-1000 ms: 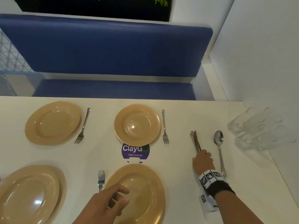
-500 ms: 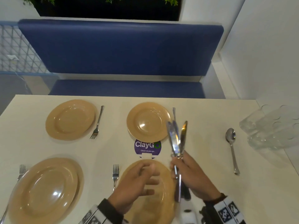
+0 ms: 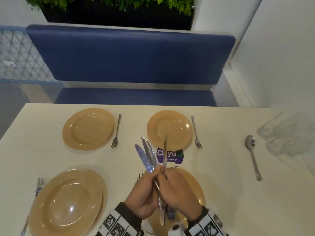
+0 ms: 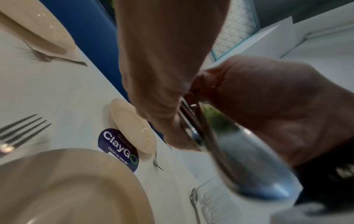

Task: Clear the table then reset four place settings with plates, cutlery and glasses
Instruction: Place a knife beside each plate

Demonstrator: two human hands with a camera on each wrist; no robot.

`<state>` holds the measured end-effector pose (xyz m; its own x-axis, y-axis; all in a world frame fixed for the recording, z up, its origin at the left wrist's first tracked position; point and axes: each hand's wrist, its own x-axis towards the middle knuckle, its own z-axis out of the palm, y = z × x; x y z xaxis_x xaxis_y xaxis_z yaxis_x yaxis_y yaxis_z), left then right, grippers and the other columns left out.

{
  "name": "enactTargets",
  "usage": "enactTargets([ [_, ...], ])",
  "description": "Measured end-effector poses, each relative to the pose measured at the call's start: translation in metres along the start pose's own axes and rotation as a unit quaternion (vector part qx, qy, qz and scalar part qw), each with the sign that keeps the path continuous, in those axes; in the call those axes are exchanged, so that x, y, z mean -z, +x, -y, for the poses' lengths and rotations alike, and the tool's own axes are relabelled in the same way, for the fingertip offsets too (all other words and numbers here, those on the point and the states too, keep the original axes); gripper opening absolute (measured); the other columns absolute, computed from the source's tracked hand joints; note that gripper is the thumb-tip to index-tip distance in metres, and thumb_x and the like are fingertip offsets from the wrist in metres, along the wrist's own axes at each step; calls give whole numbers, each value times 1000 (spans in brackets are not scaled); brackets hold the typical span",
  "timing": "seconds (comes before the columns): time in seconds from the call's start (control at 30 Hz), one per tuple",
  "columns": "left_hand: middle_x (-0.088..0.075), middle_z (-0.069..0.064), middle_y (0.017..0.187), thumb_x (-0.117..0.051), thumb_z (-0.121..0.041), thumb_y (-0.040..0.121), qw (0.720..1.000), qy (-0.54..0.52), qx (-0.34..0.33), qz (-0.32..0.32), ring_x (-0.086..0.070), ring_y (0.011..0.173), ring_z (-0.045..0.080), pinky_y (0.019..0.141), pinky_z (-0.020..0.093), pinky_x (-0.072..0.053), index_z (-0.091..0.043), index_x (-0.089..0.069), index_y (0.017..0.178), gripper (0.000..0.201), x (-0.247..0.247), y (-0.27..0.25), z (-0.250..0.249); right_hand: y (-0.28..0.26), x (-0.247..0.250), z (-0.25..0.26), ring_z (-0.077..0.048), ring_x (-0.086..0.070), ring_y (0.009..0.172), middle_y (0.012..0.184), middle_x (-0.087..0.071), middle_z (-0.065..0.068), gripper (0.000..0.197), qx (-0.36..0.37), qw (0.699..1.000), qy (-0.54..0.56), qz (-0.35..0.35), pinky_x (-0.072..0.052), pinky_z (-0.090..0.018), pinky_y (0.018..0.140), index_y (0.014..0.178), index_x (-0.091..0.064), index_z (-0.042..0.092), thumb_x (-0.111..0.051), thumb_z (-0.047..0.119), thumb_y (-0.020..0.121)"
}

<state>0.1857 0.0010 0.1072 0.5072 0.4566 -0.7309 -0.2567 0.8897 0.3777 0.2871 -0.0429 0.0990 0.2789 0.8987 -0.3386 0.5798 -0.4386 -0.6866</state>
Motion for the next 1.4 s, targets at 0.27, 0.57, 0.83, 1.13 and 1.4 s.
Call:
enactTargets([
  [0.27, -51, 9, 64, -45, -30, 105, 995, 101, -4, 9, -47, 47, 20, 49, 33, -47, -11, -49, 106, 19, 46, -4, -16, -45, 56, -3, -9, -64, 73, 72, -65, 2, 34, -71, 974, 197, -82, -51, -20, 71, 86, -62, 17, -39, 34, 104],
  [0.57, -39, 2, 60, -42, -36, 104, 988, 123, -85, -40, -34, 43, 13, 41, 26, -35, -13, -55, 104, 26, 65, -30, 0, -80, 77, -189, -22, -66, 60, 76, -68, -10, 10, -281, 942, 144, -113, -58, -39, 64, 94, -65, 6, -62, 16, 93],
  [0.83, -38, 2, 61, -41, -36, 105, 983, 97, -114, -110, -35, 42, 12, 40, 26, -34, -15, -55, 103, 25, 69, -43, 32, -39, 33, -227, -14, -67, 74, 76, -71, 2, 21, -275, 952, 103, -87, -46, -22, 63, 75, -70, 12, -87, 23, 69],
  [1.13, -41, 2, 62, -41, -35, 105, 981, 102, -115, -118, -36, 45, 13, 41, 27, -36, -16, -55, 107, 23, 55, -45, 52, -8, 31, -226, -12, -63, 56, 59, -68, -2, 33, -237, 963, 72, -108, -57, -31, 65, 60, -68, 9, -91, 33, 63],
  [1.4, -45, 2, 60, -39, -35, 106, 982, 119, -103, -108, -40, 44, 13, 40, 29, -40, -15, -55, 110, 26, 43, -35, 53, -22, 21, -224, -13, -66, 67, 71, -67, 4, 20, -206, 973, 1, -107, -55, -26, 65, 74, -65, 18, -80, 30, 76],
])
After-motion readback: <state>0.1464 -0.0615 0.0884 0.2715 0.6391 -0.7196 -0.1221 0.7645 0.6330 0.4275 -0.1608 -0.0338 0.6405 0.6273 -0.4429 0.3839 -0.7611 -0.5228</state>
